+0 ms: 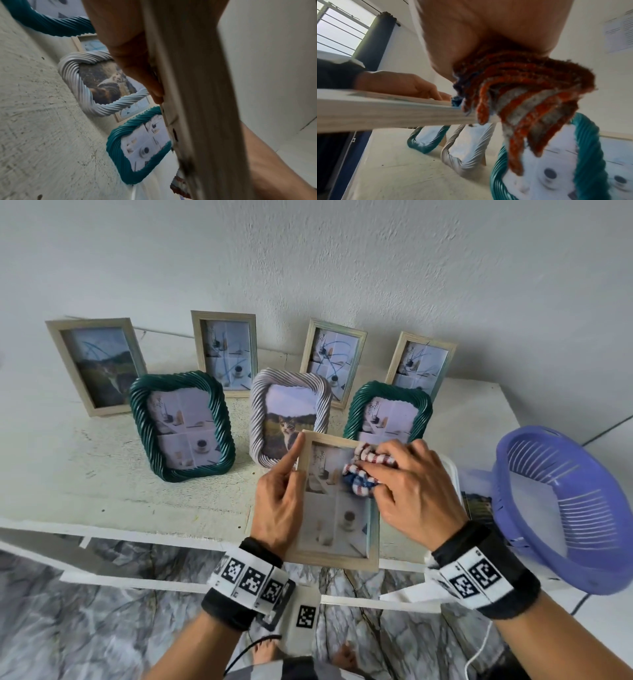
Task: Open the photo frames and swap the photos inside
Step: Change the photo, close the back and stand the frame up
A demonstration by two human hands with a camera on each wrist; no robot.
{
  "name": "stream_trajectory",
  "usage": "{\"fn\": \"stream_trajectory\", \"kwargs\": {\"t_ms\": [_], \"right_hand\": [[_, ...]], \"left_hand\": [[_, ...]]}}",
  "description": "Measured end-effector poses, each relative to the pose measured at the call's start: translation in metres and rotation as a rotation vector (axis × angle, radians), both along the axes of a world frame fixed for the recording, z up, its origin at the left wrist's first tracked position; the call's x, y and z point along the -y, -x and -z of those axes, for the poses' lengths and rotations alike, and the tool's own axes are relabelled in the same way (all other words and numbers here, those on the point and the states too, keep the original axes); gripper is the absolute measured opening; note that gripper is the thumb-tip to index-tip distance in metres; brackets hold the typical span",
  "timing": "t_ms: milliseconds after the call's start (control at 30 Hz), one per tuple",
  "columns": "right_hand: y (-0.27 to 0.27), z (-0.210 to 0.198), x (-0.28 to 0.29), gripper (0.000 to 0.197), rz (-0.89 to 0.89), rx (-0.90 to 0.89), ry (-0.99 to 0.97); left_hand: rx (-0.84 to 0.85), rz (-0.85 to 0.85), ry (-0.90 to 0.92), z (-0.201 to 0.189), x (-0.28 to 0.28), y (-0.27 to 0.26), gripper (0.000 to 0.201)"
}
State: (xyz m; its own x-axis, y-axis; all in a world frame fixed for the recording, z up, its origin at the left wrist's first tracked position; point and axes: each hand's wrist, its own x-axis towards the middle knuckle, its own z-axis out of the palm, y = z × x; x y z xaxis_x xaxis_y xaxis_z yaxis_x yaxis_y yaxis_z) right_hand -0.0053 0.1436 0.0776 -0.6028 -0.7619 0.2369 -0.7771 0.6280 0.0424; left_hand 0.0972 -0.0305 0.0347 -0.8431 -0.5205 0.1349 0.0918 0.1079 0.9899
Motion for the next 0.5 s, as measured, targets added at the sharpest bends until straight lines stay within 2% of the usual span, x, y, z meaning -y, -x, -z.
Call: {"fn": "stream_trajectory", "kwargs": {"t_ms": [100,200,300,400,500], "right_hand": [[-0.018,0.005,0.010,0.039,0.034,0.041,0.074],[-0.049,0.013,0.016,0.041,-0.090,0.172,0.095],[-0.065,0.014,-0.003,0.039,-0.174,0.214,0.030],[-0.061,0.009,-0.026,0.036,-0.140,0.189,-0.026],[-0.053,0.003,-0.038,0.040,-0.075,0.178,0.079]], "left_hand": [[-0.007,-0.015,0.012,0.001,-0.004,0.005,0.045],[-0.018,0.008,0.036,0.002,-0.001,0.009,0.045],[-0.014,0.032,0.030,0.004,0.002,0.009,0.046],[-0.014,0.024,0.023,0.007,0.002,0.010,0.046],[-0.058,0.016,0.024,0.006,0.000,0.013,0.047]]}}
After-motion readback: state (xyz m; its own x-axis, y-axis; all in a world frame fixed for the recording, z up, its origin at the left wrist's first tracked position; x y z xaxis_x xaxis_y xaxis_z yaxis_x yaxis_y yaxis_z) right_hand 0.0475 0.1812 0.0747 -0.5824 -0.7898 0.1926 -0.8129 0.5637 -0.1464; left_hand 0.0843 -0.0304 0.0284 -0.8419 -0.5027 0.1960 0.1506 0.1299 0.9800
